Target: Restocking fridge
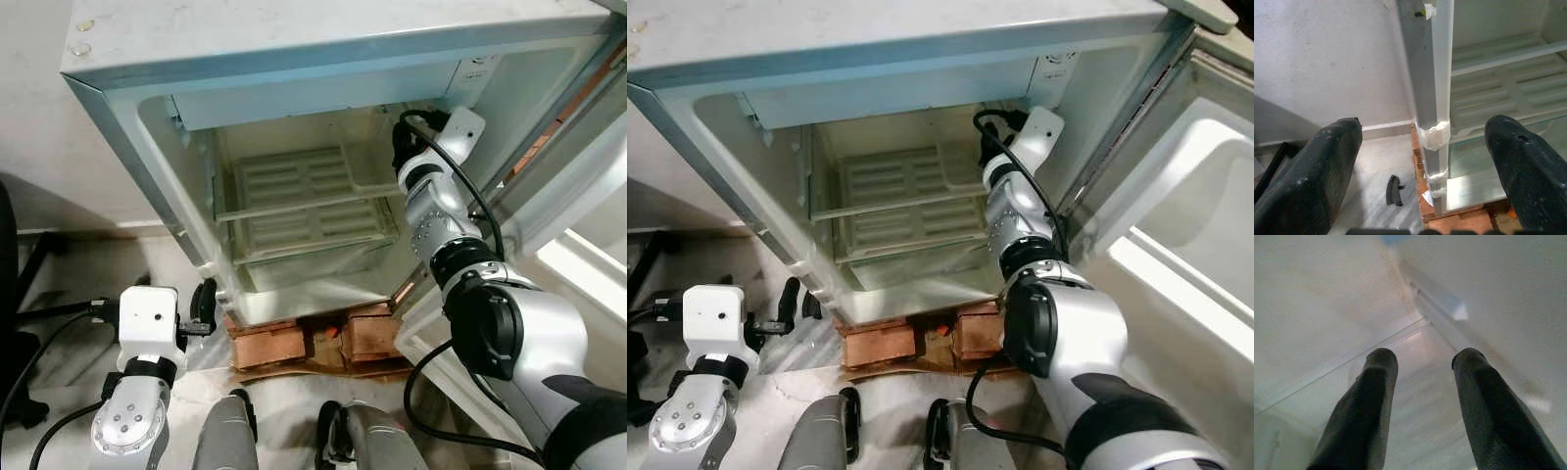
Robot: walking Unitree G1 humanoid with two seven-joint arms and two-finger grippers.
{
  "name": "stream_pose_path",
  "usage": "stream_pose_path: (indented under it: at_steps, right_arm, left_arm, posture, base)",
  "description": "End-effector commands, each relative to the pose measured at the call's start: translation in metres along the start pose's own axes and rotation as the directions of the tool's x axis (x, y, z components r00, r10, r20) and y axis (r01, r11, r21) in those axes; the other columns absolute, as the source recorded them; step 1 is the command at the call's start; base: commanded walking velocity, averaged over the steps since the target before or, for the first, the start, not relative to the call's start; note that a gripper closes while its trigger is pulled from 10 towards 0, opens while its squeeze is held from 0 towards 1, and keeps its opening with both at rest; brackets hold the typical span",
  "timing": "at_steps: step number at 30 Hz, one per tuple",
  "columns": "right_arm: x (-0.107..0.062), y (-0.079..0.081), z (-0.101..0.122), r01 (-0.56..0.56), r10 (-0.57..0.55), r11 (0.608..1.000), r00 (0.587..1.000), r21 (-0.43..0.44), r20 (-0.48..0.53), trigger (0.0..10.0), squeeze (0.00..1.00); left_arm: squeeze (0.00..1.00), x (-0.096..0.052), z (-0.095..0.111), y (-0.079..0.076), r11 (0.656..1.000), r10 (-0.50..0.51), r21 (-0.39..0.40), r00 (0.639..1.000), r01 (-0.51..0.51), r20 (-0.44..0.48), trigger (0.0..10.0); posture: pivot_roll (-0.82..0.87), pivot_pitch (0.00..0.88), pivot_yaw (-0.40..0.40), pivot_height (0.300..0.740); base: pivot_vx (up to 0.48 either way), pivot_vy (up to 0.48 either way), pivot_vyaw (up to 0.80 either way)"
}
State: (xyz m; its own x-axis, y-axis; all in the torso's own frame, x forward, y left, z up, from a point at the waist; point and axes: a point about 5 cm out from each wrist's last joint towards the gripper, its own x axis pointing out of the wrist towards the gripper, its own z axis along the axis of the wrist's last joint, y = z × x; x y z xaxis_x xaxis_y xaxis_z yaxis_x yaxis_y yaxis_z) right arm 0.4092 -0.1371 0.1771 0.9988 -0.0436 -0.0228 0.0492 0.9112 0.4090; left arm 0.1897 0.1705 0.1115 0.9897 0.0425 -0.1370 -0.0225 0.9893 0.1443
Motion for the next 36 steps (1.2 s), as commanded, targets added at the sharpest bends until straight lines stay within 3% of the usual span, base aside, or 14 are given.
stream_pose_path:
  at_steps: [1,7,8,16,22,31,34,36]
  right_arm:
    - [0.001,0.000,0.005,-0.008,0.008,1.000,1.000,-0.021,0.018,10.0,1.00]
    - [0.000,-0.008,0.007,-0.013,0.015,0.998,0.999,-0.067,0.035,10.0,1.00]
    - [0.000,-0.009,0.008,-0.025,0.029,0.995,0.999,-0.097,0.040,10.0,1.00]
    - [-0.003,-0.005,0.004,-0.171,0.175,0.980,0.984,-0.097,0.032,10.0,1.00]
    - [-0.008,0.004,-0.001,-0.360,0.364,0.928,0.931,-0.093,0.030,10.0,1.00]
    - [-0.015,0.010,-0.008,-0.510,0.514,0.854,0.858,-0.102,0.014,10.0,1.00]
    - [-0.020,0.009,-0.016,-0.560,0.561,0.824,0.828,-0.093,-0.016,10.0,1.00]
    - [-0.027,0.006,-0.029,-0.615,0.610,0.782,0.788,-0.102,-0.081,10.0,1.00]
  left_arm:
    - [0.00,-0.001,-0.007,0.001,1.000,0.014,0.001,0.999,-0.014,-0.030,10.0]
    - [0.00,0.006,-0.006,-0.002,1.000,0.017,-0.008,1.000,-0.017,-0.017,10.0]
    - [0.00,0.008,-0.006,-0.002,1.000,0.017,-0.010,1.000,-0.017,-0.013,10.0]
    - [0.00,0.015,-0.005,-0.006,1.000,0.011,-0.019,1.000,-0.010,0.007,10.0]
    - [0.00,0.025,-0.003,-0.010,1.000,-0.002,-0.027,0.999,0.003,0.032,10.0]
    - [0.00,0.030,-0.003,-0.013,0.999,-0.008,-0.031,0.999,0.009,0.047,10.0]
    - [0.00,0.033,-0.004,-0.013,0.999,-0.010,-0.031,0.999,0.012,0.050,10.0]
    - [0.00,0.034,-0.004,-0.014,0.999,-0.016,-0.031,0.999,0.017,0.052,10.0]
  posture:
    - [0.24,0.211,-0.067,0.740]
    - [0.22,0.192,-0.073,0.740]
    - [0.22,0.187,-0.074,0.740]
    - [0.20,0.163,-0.072,0.740]
    - [0.17,0.140,-0.068,0.740]
    - [0.16,0.122,-0.065,0.740]
    - [0.15,0.114,-0.060,0.740]
    - [0.14,0.111,-0.056,0.740]
  base:
    - [0.000,0.000,0.00]
    - [0.000,0.000,0.00]
    - [0.000,0.000,0.00]
    - [0.000,0.000,0.00]
    - [0.000,0.000,0.00]
    - [0.000,0.000,0.00]
    - [0.000,0.000,0.00]
    - [0.000,0.000,0.00]
